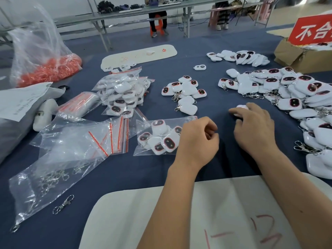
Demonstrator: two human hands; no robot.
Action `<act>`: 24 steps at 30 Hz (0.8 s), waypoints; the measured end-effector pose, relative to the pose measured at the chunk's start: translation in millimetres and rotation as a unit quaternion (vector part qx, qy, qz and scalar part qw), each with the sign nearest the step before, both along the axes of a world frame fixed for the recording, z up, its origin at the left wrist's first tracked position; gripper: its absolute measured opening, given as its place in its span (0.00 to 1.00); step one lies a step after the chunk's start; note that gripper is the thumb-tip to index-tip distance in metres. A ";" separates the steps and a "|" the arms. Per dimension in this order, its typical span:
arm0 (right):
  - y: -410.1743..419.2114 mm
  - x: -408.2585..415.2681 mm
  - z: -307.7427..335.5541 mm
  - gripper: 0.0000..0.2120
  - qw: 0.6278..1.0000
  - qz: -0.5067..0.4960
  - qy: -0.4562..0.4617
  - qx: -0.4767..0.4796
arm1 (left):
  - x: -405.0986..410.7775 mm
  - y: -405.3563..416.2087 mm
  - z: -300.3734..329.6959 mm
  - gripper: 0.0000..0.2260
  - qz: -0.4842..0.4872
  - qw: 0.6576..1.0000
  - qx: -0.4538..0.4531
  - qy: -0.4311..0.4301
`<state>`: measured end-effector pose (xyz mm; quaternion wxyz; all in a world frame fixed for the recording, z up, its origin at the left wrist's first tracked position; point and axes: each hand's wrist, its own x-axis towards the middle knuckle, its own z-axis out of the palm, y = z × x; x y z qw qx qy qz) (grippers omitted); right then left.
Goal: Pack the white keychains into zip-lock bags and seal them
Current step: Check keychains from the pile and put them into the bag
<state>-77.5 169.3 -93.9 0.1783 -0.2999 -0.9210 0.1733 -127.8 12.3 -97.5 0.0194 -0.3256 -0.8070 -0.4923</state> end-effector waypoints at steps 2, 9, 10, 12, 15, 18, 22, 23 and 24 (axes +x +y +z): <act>-2.2 1.8 -1.3 0.18 0.998 0.021 0.058 -0.007 | -3.5 -2.6 0.3 0.06 0.009 1.000 0.016 -0.026; -18.9 -1.2 3.7 0.12 0.973 0.100 0.194 -0.078 | -15.7 -12.8 6.3 0.07 0.065 0.994 0.045 -0.078; -21.4 -1.5 3.7 0.12 0.963 0.123 0.203 -0.125 | -17.0 -13.4 7.0 0.06 0.076 0.992 0.053 -0.084; -26.6 -0.3 7.2 0.12 0.929 0.173 0.216 -0.244 | -17.3 -13.4 9.5 0.06 0.082 0.988 0.071 -0.107; -32.2 -1.3 7.3 0.12 0.900 0.192 0.223 -0.322 | -17.4 -13.2 13.9 0.07 0.090 0.983 0.106 -0.119; -35.4 -3.3 4.9 0.10 0.910 0.151 0.241 -0.300 | -16.9 -14.7 14.4 0.07 0.090 0.984 0.116 -0.097; -33.1 -1.4 5.4 0.11 0.877 0.176 0.269 -0.357 | -13.4 -13.9 14.0 0.04 0.039 0.988 0.100 -0.108; -31.6 -1.1 5.6 0.10 0.865 0.187 0.276 -0.376 | -14.0 -14.7 14.8 0.05 0.038 0.985 0.115 -0.120; -29.9 -1.1 5.3 0.09 0.855 0.196 0.281 -0.389 | -14.6 -16.2 16.3 0.06 0.034 0.981 0.133 -0.136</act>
